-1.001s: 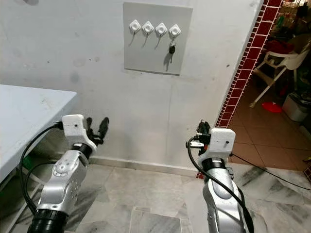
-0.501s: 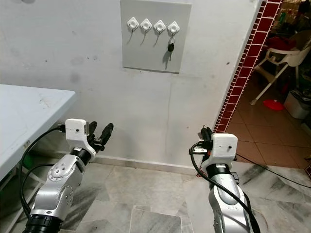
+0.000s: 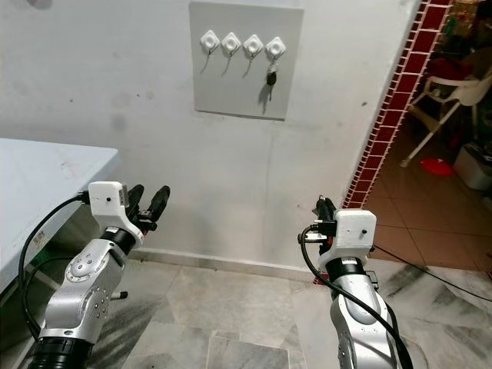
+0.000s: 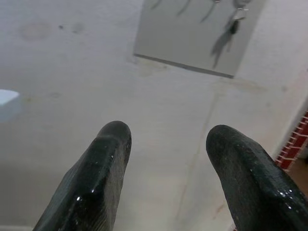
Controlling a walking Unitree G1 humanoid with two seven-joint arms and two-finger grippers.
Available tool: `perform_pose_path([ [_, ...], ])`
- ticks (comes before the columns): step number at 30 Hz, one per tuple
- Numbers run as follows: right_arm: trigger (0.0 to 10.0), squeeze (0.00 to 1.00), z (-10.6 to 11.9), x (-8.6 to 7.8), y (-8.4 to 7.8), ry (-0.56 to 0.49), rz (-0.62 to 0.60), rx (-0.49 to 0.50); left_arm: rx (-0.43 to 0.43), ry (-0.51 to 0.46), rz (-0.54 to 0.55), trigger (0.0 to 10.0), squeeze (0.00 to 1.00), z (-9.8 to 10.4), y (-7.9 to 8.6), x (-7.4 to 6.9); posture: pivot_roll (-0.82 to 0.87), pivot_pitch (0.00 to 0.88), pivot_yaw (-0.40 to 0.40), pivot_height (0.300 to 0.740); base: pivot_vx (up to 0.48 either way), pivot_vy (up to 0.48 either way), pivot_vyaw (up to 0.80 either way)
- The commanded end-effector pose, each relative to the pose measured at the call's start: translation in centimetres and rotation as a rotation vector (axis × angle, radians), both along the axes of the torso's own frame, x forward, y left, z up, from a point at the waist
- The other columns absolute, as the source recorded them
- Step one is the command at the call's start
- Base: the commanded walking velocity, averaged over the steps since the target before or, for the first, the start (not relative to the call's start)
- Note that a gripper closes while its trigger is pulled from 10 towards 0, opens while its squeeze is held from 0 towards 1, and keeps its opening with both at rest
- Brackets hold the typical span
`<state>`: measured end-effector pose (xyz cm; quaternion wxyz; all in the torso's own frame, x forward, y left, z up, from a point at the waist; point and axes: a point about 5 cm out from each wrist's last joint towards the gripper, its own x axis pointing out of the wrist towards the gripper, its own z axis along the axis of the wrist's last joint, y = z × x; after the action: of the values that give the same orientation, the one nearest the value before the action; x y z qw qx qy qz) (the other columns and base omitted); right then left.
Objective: Hang keys on a hook
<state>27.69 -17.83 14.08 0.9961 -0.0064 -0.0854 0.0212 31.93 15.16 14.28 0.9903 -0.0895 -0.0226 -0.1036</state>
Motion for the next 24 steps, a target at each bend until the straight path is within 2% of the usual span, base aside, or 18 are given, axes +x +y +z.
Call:
perform_pose_path([
  [1,10.0,0.00,0.78,0.10,0.18,-0.032,0.015,-0.001,0.000,-0.025,-0.002,10.0,0.00,0.96,-0.01,0.25,-0.05,0.000,-0.042,0.740,0.360,0.000,0.00],
  [24,10.0,0.00,0.73,0.18,0.28,-0.029,0.020,0.000,-0.020,-0.016,0.004,10.0,0.00,0.90,-0.16,0.12,-0.05,0.000,-0.048,0.740,0.468,0.000,0.00],
])
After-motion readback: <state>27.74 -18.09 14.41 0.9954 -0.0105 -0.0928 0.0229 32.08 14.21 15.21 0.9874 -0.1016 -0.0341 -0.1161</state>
